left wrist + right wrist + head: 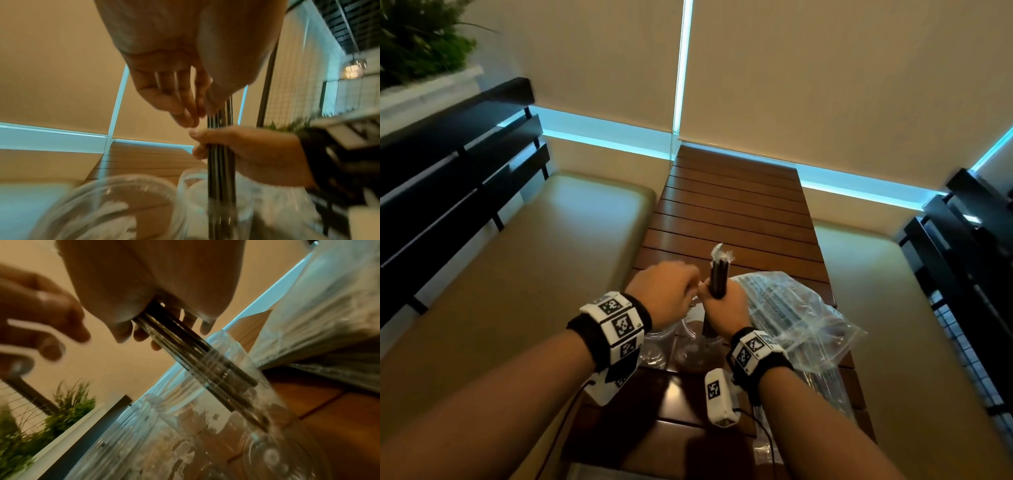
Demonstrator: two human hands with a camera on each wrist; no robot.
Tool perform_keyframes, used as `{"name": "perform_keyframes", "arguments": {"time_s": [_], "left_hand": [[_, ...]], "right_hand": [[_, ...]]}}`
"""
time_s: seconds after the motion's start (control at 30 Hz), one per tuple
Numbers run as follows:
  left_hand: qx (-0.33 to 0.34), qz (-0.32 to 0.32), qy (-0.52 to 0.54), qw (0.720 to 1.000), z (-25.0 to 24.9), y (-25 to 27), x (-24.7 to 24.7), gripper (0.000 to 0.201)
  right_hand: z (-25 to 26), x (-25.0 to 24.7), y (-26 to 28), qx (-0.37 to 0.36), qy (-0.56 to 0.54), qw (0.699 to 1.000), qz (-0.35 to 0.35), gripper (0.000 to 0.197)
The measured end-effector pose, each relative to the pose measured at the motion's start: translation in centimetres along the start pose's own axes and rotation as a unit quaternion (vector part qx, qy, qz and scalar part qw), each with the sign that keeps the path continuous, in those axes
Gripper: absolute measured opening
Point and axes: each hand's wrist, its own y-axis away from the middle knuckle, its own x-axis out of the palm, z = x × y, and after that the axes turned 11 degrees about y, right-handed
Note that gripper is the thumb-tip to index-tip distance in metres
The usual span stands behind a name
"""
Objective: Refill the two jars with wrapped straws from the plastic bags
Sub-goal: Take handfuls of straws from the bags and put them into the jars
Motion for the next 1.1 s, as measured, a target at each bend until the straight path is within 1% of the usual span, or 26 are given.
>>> {"name": "perform_keyframes", "arguments": {"time_s": [0.07, 0.13, 0.17, 0.2, 0.3, 0.33, 0.37, 0.4, 0.43, 0.5, 0.53, 0.57, 0.6, 0.67, 0.7, 0.73, 0.77, 0.8, 0.83, 0.87, 0.9, 0.93, 1.0, 1.1], "left_hand": [[-0.001, 0.079, -0.046, 0.996, 0.5, 0.7, 1.2, 0.009], [-0.003, 0.121, -0.059, 0.991, 0.6, 1.0, 2.1, 0.014], [-0.001, 0.136, -0.065, 0.989, 0.6, 1.0, 2.5, 0.017], [0.001, 0.147, -0.071, 0.987, 0.6, 1.0, 2.8, 0.020], [0.013, 0.168, -0.074, 0.983, 0.3, 0.7, 3.5, 0.024], [0.019, 0.175, -0.074, 0.982, 0.0, 0.6, 3.7, 0.025], [0.023, 0.181, -0.072, 0.981, -0.3, 0.6, 3.9, 0.028], [0.024, 0.184, -0.071, 0.980, -0.6, 0.5, 4.0, 0.029], [0.024, 0.183, -0.072, 0.980, -0.9, 0.5, 4.1, 0.027], [0.031, 0.167, -0.077, 0.982, -1.7, 0.6, 4.3, 0.017], [0.038, 0.157, -0.079, 0.984, -2.3, 0.6, 4.5, 0.010], [0.045, 0.148, -0.078, 0.985, -2.9, 0.7, 4.6, 0.008], [0.055, 0.140, -0.078, 0.986, -3.7, 0.7, 4.8, 0.011], [0.069, 0.130, -0.083, 0.986, -5.4, 0.4, 5.6, 0.018], [0.074, 0.127, -0.084, 0.986, -6.5, 0.1, 6.1, 0.021], [0.080, 0.125, -0.084, 0.985, -7.5, -0.2, 6.7, 0.023], [0.083, 0.129, -0.084, 0.985, -8.5, -0.5, 7.4, 0.023], [0.087, 0.137, -0.083, 0.983, -9.6, -0.7, 8.1, 0.023], [0.093, 0.147, -0.084, 0.981, -10.6, -0.8, 8.9, 0.023], [0.099, 0.162, -0.083, 0.978, -11.5, -1.0, 9.8, 0.023], [0.105, 0.181, -0.084, 0.974, -11.8, -1.0, 10.4, 0.025], [0.109, 0.204, -0.082, 0.969, -12.4, -1.2, 11.1, 0.030], [0.107, 0.242, -0.086, 0.960, -13.3, -1.7, 12.5, 0.042], [0.079, 0.256, -0.109, 0.957, -14.0, -2.6, 14.0, 0.049]], "right_hand": [[-1.2, 0.3, -0.1, 0.030, -0.009, 0.999, -0.013, 0.030], [-2.0, 0.4, -0.1, 0.054, -0.016, 0.998, -0.022, 0.021], [-2.3, 0.5, 0.0, 0.060, -0.026, 0.998, -0.024, 0.022], [-2.6, 0.4, 0.2, 0.063, -0.033, 0.997, -0.027, 0.028], [-3.2, -0.2, 0.8, 0.062, -0.039, 0.996, -0.047, 0.061], [-3.1, -0.6, 1.1, 0.058, -0.042, 0.996, -0.052, 0.068], [-3.2, -1.0, 1.3, 0.058, -0.038, 0.996, -0.061, 0.069], [-3.4, -1.5, 1.5, 0.054, -0.032, 0.995, -0.076, 0.064], [-3.6, -2.0, 1.7, 0.046, -0.022, 0.994, -0.100, 0.051], [-4.2, -3.5, 2.2, 0.021, 0.024, 0.985, -0.168, 0.019], [-4.7, -4.5, 2.4, 0.013, 0.044, 0.979, -0.200, 0.018], [-5.3, -5.6, 2.7, 0.016, 0.055, 0.972, -0.227, 0.023], [-6.1, -6.8, 2.8, 0.028, 0.055, 0.965, -0.255, 0.026], [-7.7, -9.2, 3.2, 0.077, 0.037, 0.944, -0.319, 0.029], [-8.6, -10.4, 3.4, 0.116, 0.025, 0.931, -0.344, 0.030], [-9.9, -11.4, 3.5, 0.165, 0.016, 0.922, -0.349, 0.031], [-11.1, -12.0, 3.6, 0.214, 0.021, 0.921, -0.325, 0.033], [-12.3, -12.3, 3.7, 0.251, 0.039, 0.927, -0.277, 0.036], [-13.5, -12.5, 3.9, 0.269, 0.068, 0.936, -0.217, 0.039], [-14.7, -12.6, 4.1, 0.268, 0.106, 0.945, -0.157, 0.040], [-15.1, -12.3, 4.2, 0.258, 0.139, 0.949, -0.115, 0.039], [-15.6, -12.3, 4.1, 0.241, 0.168, 0.952, -0.089, 0.033], [-15.3, -12.4, 3.6, 0.187, 0.192, 0.961, -0.065, 0.019], [-14.5, -12.4, 2.0, 0.115, 0.228, 0.966, -0.038, 0.014]]}}
